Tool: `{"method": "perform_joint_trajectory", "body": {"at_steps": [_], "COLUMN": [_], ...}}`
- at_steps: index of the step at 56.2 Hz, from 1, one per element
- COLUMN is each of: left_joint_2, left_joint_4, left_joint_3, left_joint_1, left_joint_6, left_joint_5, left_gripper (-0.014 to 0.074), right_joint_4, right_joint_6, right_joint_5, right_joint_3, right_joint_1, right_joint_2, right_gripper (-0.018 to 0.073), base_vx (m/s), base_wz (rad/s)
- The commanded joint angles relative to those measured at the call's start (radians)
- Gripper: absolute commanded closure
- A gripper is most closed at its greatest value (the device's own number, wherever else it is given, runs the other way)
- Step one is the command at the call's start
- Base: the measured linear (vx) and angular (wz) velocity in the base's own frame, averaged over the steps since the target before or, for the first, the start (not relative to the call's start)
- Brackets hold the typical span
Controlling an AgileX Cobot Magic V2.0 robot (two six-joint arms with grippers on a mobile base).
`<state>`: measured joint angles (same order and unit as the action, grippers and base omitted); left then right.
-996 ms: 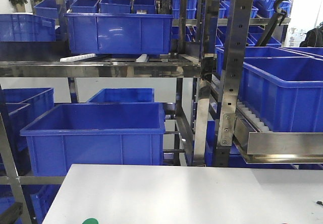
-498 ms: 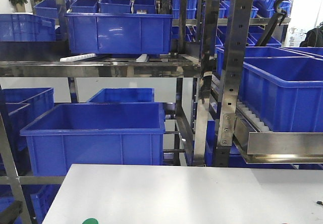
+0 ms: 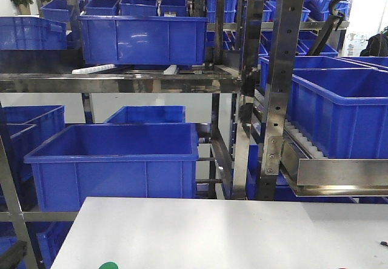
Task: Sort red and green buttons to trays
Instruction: 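Close left gripper on green button and right gripper on red button, then lift both held buttons off the table toward the robot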
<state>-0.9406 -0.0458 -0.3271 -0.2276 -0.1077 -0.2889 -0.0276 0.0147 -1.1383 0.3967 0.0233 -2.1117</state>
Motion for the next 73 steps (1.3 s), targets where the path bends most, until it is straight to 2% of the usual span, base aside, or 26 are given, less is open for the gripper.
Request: {"method": "perform_joint_trajectory", "body": {"at_steps": [1, 7, 16, 19, 26, 32, 37, 43, 46, 50, 56, 60, 65, 73], "left_joint_2": [0.009, 0.009, 0.009, 0.009, -0.009, -0.065, -0.141, -0.243, -0.311, -0.398, -0.535, -0.634, -0.751, -0.897], "left_joint_4": [-0.002, -0.002, -0.002, -0.002, -0.002, -0.001, -0.001, 0.003, 0.037, 0.16, 0.344, 0.416, 0.398, 0.301], "left_joint_3": [-0.026, -0.026, -0.026, -0.026, -0.024, 0.021, 0.071, 0.103, 0.101, 0.1, 0.1, 0.1, 0.1, 0.1], "left_joint_1": [0.0, 0.0, 0.0, 0.0, 0.0, 0.0, 0.0, 0.0, 0.0, 0.0, 0.0, 0.0, 0.0, 0.0], "left_joint_6": [0.005, 0.005, 0.013, 0.011, 0.011, 0.01, 0.023, 0.093, 0.118, 0.143, 0.168, 0.159, 0.131, 0.09], "left_joint_5": [-0.09, -0.09, -0.081, -0.069, -0.034, -0.063, -0.145, -0.26, -0.29, -0.351, -0.531, -0.655, -0.77, -0.965], "left_gripper": [0.0183, 0.0183, 0.0183, 0.0183, 0.0183, 0.0183, 0.0183, 0.0183, 0.0183, 0.0183, 0.0183, 0.0183, 0.0183, 0.0183], "right_joint_4": [0.022, 0.045, 0.145, 0.165, 0.183, 0.203, 0.231, 0.275, 0.299, 0.317, 0.316, 0.316, 0.315, 0.313], "right_joint_6": [-0.005, -0.005, -0.015, -0.051, -0.126, -0.152, -0.157, -0.154, -0.152, -0.152, -0.145, -0.142, -0.142, -0.142], "right_joint_5": [-0.248, -0.248, -0.248, -0.248, -0.248, -0.248, -0.248, -0.248, -0.248, -0.248, -0.248, -0.248, -0.248, -0.248], "right_joint_3": [0.017, 0.016, -0.014, -0.031, -0.068, -0.093, -0.107, -0.115, -0.115, -0.115, -0.115, -0.115, -0.115, -0.115], "right_joint_1": [-0.002, -0.002, -0.002, -0.002, -0.002, -0.002, -0.002, -0.002, -0.002, -0.002, -0.002, -0.002, -0.002, -0.002], "right_joint_2": [0.036, 0.036, 0.049, 0.06, 0.088, 0.113, 0.127, 0.134, 0.134, 0.135, 0.135, 0.135, 0.135, 0.135], "right_gripper": [0.0335, 0.0575, 0.0573, 0.0572, 0.0571, 0.0571, 0.0571, 0.0571, 0.0571, 0.0571, 0.0569, 0.0568, 0.0568, 0.0568], "base_vx": [0.0, 0.0, 0.0, 0.0, 0.0, 0.0, 0.0, 0.0, 0.0, 0.0, 0.0, 0.0, 0.0, 0.0], "base_wz": [0.0, 0.0, 0.0, 0.0, 0.0, 0.0, 0.0, 0.0, 0.0, 0.0, 0.0, 0.0, 0.0, 0.0]}}
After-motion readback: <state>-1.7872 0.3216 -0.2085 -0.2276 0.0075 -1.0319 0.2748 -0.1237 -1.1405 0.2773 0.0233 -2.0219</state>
